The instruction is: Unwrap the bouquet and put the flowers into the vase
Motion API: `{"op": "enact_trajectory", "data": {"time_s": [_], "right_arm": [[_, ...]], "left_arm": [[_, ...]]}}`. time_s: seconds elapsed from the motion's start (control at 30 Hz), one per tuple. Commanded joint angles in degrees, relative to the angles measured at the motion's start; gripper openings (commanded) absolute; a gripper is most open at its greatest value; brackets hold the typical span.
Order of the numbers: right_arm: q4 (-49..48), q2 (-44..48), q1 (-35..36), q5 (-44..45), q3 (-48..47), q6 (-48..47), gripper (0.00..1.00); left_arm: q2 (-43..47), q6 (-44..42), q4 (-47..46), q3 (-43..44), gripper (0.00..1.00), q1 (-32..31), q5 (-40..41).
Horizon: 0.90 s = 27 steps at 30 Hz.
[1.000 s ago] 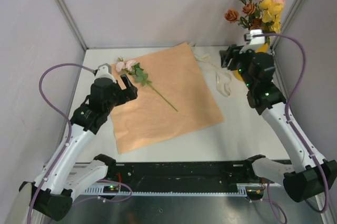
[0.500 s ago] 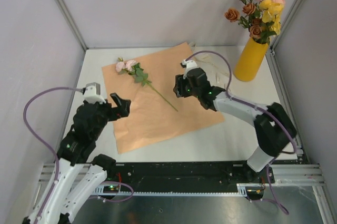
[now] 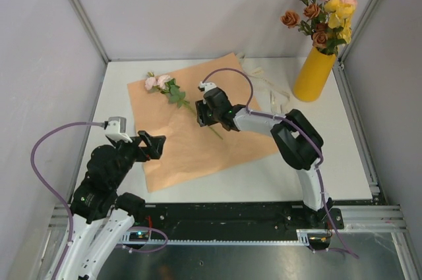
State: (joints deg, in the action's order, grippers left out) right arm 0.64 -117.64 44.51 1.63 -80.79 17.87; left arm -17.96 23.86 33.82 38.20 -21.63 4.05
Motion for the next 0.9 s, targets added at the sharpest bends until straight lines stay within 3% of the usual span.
{"op": "enact_trajectory", "data": {"time_s": [0.0,0.27,0.6,0.87], "right_arm": [[3.89,-4.48,1.71,3.09,-7.28,-2.84,0.49],[8.20,-11.23,2.41,8.91,-15.01,-6.96,0.49],[7.20,-11.83,2.95,10.67,-15.19,-9.09,0.49],[6.90,-12.43,3.03,10.98,-14.89,-10.28,0.41]], "left_arm": [[0.23,-2.08,-0.58,-0.14,1.00,0.18,-1.69],[0.37,-2.08,-0.49,0.48,1.00,0.14,-2.42],[0.45,-2.15,-0.37,0.45,1.00,0.18,-1.71],[-0.80,-1.13,-0.11,1.31,1.00,0.13,-1.39]]}}
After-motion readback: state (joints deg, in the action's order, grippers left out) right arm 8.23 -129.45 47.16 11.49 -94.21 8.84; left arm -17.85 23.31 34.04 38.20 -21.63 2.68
